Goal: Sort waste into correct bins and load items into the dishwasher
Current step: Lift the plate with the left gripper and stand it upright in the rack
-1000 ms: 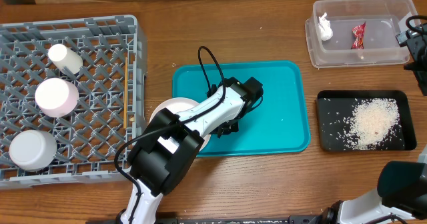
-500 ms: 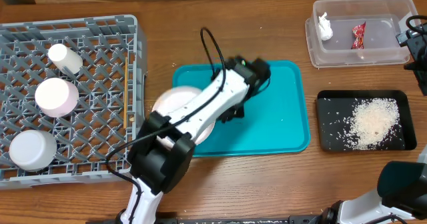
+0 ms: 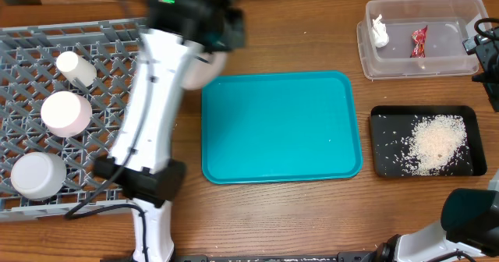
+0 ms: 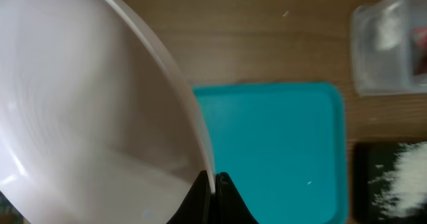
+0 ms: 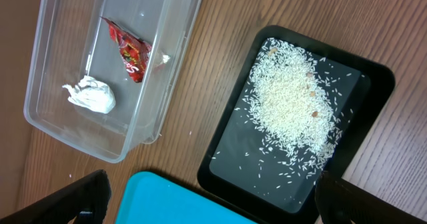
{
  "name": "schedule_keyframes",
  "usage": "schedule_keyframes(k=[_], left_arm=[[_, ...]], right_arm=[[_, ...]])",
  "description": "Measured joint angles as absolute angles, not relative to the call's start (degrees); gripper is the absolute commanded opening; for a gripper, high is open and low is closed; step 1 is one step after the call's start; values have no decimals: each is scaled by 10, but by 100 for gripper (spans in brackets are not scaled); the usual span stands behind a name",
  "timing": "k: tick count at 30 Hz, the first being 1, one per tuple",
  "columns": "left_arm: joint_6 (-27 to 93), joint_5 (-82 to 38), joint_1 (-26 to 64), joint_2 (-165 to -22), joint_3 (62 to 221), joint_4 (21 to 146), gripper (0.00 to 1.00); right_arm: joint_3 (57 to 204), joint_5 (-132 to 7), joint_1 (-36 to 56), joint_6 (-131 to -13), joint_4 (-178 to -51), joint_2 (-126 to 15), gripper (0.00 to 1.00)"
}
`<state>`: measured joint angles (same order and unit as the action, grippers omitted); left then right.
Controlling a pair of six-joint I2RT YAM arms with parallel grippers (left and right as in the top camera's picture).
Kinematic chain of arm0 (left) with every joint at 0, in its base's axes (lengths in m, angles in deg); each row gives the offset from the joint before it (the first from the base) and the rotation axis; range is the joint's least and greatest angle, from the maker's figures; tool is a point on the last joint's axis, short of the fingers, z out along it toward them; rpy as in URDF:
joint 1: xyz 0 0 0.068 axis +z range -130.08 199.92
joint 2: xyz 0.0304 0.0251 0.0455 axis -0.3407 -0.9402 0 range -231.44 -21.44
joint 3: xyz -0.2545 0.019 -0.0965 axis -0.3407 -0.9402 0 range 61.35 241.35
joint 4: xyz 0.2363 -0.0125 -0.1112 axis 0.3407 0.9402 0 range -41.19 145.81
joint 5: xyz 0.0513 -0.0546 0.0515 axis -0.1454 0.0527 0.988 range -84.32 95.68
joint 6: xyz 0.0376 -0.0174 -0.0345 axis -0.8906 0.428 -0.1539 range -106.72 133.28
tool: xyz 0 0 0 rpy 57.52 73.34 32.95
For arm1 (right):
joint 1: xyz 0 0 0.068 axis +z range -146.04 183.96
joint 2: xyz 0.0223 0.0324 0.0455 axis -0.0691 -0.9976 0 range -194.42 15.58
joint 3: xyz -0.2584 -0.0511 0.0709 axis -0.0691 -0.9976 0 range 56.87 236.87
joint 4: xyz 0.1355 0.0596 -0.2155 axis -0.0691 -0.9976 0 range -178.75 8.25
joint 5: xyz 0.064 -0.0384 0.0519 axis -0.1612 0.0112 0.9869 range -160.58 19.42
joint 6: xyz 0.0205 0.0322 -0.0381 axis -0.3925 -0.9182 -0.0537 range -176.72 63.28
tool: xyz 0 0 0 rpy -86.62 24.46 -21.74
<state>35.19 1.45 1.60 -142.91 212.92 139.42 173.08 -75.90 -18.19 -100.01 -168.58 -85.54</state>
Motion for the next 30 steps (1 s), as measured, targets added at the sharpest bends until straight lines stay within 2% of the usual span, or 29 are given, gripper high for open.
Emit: schedule_keyframes(k=[8, 18, 30], left_arm=[[169, -294, 231, -1429, 2121, 1371, 4], [27, -515, 362, -1429, 2001, 1370, 4], [-37, -570, 428, -1432, 1821, 1319, 4]], right_arm=[[1731, -759, -182, -1000, -1686, -855, 100], [1731, -759, -182, -1000, -1686, -855, 100], [1731, -759, -182, -1000, -1686, -855, 100]])
